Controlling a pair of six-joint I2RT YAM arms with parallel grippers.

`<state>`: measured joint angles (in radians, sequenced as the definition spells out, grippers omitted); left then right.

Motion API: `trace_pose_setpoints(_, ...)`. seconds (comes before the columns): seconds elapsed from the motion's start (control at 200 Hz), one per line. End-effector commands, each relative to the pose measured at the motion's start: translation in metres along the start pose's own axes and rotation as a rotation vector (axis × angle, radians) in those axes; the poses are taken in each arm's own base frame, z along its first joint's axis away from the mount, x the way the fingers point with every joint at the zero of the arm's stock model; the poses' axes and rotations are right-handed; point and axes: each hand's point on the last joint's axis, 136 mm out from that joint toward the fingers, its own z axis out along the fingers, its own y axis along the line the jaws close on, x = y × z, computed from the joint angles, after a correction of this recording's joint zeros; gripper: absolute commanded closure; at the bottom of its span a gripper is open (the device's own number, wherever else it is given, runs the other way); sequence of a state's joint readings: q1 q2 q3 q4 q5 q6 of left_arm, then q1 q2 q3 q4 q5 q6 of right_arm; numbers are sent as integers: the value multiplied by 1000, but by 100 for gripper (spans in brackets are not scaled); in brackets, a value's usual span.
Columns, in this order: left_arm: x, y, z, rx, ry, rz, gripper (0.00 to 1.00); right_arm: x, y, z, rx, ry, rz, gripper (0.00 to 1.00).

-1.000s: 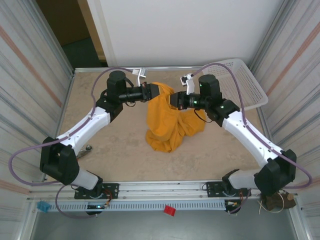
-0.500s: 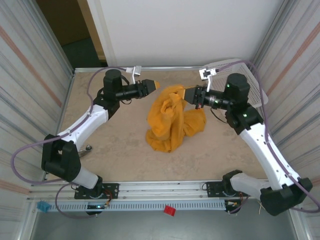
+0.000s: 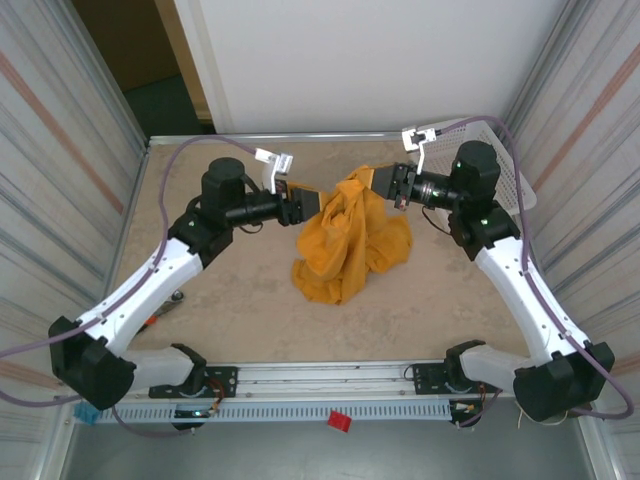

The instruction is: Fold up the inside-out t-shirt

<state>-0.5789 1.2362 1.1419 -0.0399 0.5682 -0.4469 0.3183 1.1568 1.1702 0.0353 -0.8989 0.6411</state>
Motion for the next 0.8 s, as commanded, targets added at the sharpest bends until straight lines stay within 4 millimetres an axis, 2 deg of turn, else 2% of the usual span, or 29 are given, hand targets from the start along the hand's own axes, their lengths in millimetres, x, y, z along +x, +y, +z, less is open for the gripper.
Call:
trace_pose_setpoints(0.0, 16, 16, 8, -77, 34, 97, 38, -6, 4, 0, -34, -16, -2, 100)
trace_pose_setpoints(0.14, 22, 14, 23, -59, 72, 109, 48, -7, 2, -1, -25, -25, 4, 100)
trace_pose_setpoints(0.381, 22, 22, 52, -53, 101, 116, 46, -8, 6, -1, -48, -41, 18, 100)
trace_pose_setpoints(0.426, 21, 20, 57, -37, 105, 113, 55, -7, 4, -1, -46, -42, 22, 100)
trace_pose_setpoints(0.481, 18, 17, 59, -14, 98, 116, 80, -5, -3, -3, -36, -46, 33, 100)
trace_pose_setpoints(0.536, 11, 10, 55, 20, 78, 130, 100, -5, -13, -8, -14, -60, 49, 100)
trace_pose_setpoints(0.671, -13, -18, 23, 223, -31, 103, 100, -2, -59, -22, 91, -108, 119, 100)
trace_pose_setpoints(0.792, -32, -38, -2, 425, -75, 45, 100, 11, -118, -22, 253, -108, 229, 100)
